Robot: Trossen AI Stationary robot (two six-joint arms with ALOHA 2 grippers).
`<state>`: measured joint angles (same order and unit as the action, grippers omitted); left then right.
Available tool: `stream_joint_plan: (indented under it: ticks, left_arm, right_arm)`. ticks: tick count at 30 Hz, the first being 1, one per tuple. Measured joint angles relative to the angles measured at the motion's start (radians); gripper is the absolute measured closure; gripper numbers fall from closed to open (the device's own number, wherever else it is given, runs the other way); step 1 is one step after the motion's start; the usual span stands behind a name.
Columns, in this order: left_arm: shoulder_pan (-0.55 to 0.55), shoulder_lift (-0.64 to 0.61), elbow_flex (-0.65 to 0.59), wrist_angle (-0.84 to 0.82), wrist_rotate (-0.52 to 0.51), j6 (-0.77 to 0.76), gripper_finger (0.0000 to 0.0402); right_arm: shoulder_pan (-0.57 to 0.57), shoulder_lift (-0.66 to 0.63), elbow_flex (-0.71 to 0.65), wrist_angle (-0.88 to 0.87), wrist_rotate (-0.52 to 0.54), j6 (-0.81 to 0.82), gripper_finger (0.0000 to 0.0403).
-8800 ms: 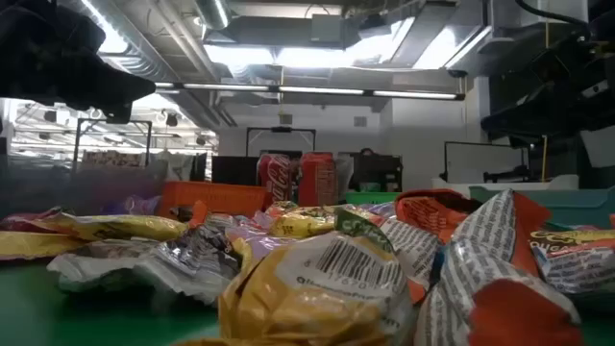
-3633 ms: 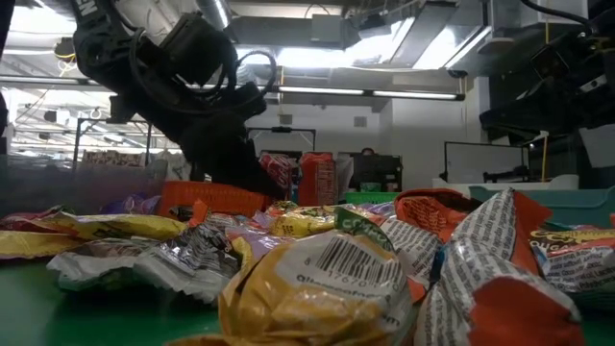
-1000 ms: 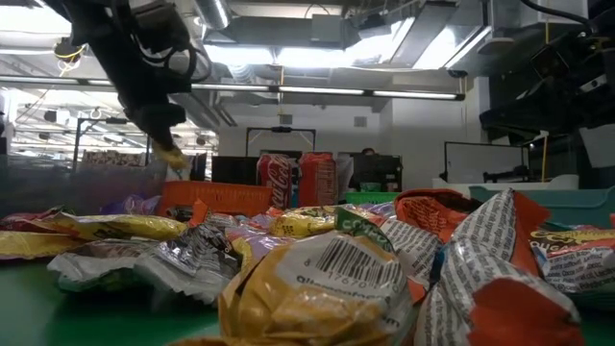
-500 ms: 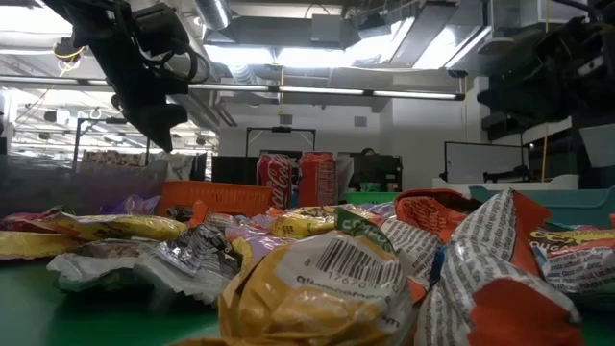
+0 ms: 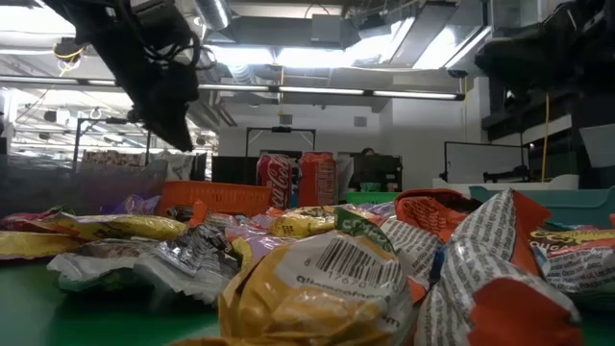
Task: Sort candy
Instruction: Put the blue gummy into the white bin
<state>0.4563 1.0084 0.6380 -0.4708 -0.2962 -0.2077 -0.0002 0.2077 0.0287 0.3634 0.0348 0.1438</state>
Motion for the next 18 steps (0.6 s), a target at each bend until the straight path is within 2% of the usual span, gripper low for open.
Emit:
stream_joint_plan:
  ticks: [6,18]
  left_arm:
    - [-0.061,0.000,0.000,0.097,0.033,0.005,0.0287]
    - [-0.186,0.000,0.000,0.185,0.033,0.007,0.0287]
  right_arm:
    - [0.000,0.119,0.110,-0.005,-0.051,-0.003,0.0238]
    - [0.000,0.602,0.409,-0.268,-0.026,-0.025,0.0233]
